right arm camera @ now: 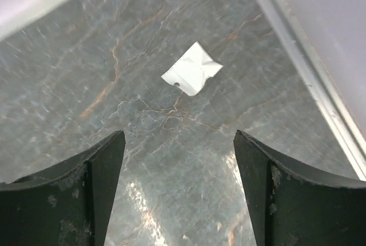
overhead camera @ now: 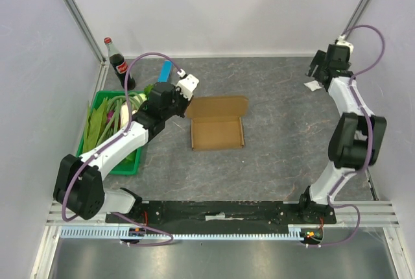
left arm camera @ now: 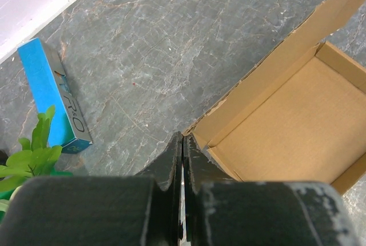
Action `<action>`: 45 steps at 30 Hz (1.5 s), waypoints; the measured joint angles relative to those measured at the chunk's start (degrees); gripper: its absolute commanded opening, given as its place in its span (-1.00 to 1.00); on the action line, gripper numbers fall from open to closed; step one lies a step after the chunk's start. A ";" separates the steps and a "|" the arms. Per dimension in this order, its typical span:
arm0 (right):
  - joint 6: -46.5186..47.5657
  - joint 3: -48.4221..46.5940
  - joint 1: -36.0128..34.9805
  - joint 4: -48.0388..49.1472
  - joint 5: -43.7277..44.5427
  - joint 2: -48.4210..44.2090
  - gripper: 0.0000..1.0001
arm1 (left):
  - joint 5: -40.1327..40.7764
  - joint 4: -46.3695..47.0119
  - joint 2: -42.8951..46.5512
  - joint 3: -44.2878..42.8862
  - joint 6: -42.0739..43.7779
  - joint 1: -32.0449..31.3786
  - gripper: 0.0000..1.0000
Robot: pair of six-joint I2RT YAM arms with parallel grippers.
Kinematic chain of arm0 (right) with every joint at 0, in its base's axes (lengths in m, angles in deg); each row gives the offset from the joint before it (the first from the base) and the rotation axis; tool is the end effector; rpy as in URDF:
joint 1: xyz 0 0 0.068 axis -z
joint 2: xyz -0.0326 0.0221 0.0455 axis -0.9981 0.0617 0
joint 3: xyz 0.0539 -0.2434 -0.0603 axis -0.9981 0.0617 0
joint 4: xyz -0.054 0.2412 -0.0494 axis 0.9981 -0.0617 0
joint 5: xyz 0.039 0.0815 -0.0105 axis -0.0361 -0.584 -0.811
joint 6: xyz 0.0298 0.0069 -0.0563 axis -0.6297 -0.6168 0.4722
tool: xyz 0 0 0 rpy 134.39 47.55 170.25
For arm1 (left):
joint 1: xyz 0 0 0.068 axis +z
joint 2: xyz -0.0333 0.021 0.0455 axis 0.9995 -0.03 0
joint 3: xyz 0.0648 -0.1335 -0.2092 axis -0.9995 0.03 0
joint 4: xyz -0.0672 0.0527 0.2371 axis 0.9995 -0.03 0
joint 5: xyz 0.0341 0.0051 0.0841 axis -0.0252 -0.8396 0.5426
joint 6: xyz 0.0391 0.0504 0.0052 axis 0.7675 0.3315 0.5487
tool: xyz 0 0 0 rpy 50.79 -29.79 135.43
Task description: Fold the paper box
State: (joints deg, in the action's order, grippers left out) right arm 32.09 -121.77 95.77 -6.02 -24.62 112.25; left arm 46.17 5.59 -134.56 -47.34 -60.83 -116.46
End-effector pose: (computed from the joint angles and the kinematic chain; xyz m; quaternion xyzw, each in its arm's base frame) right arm 0.3940 -0.0747 0.2830 0.2974 0.8206 -0.0255 0.4874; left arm 0.2762 -0.1511 0.2637 0.3302 0.7733 -0.0792 0.5355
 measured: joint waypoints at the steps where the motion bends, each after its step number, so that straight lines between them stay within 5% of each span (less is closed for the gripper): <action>1: 1.90 -1.46 0.35 -0.79 -0.66 3.21 0.35 | 0.07 -0.02 -0.24 -0.28 -0.20 -0.07 -0.96; 3: 6.40 -4.44 -0.07 -1.44 -2.40 8.90 0.18 | 0.24 -0.02 -0.96 -1.11 -0.83 -0.07 -0.96; 8: 21.20 -13.44 -2.12 -4.07 -3.32 21.90 0.09 | 1.20 -0.61 -1.81 -2.45 -4.55 -0.52 -0.96; 15: 33.97 -15.69 -2.56 -5.90 -1.20 25.70 0.01 | 5.20 -0.98 -4.11 -4.15 -8.92 -3.72 -0.96; 37: 45.68 -21.00 -2.21 -4.85 0.46 33.99 -0.35 | 8.76 -1.20 -3.19 -3.76 -9.18 -5.33 -0.96; 42: 45.68 -21.00 -0.37 -4.63 -2.60 34.14 -0.63 | 8.74 -1.20 -3.19 -3.72 -9.18 -5.40 -0.96; 45: 45.68 -21.11 0.55 -4.48 -4.44 34.38 -1.00 | 8.74 -1.20 -3.19 -3.72 -9.18 -5.46 -0.96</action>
State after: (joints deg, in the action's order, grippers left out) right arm 77.77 -142.88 96.31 -10.50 -29.05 146.63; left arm 54.91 4.39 -137.75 -51.06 -70.01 -121.93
